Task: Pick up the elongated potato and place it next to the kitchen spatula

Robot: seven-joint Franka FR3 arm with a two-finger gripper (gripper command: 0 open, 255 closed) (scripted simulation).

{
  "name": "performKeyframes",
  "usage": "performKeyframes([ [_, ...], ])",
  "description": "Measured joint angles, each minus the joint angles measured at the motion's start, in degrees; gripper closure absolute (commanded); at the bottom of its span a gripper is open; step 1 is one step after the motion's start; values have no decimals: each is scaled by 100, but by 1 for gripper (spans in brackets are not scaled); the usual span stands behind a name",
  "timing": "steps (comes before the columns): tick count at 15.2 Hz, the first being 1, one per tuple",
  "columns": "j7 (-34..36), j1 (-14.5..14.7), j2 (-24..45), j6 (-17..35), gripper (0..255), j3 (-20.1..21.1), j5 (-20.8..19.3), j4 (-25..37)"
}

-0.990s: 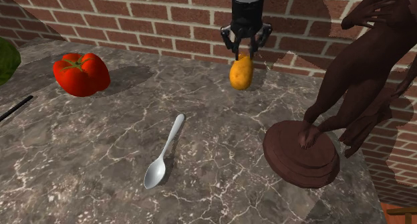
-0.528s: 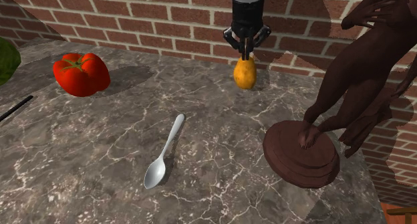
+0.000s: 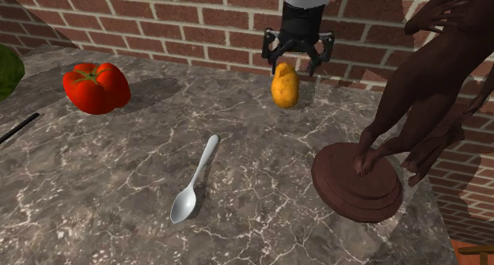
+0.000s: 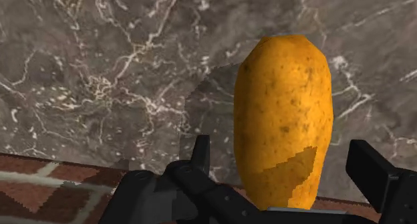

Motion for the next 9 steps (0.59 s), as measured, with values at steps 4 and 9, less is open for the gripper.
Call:
performKeyframes([
  [4, 3, -106, -563, 569, 0, -22, 376, -1002],
  [9, -53, -131, -385, 875, 0, 24, 515, -1130],
])
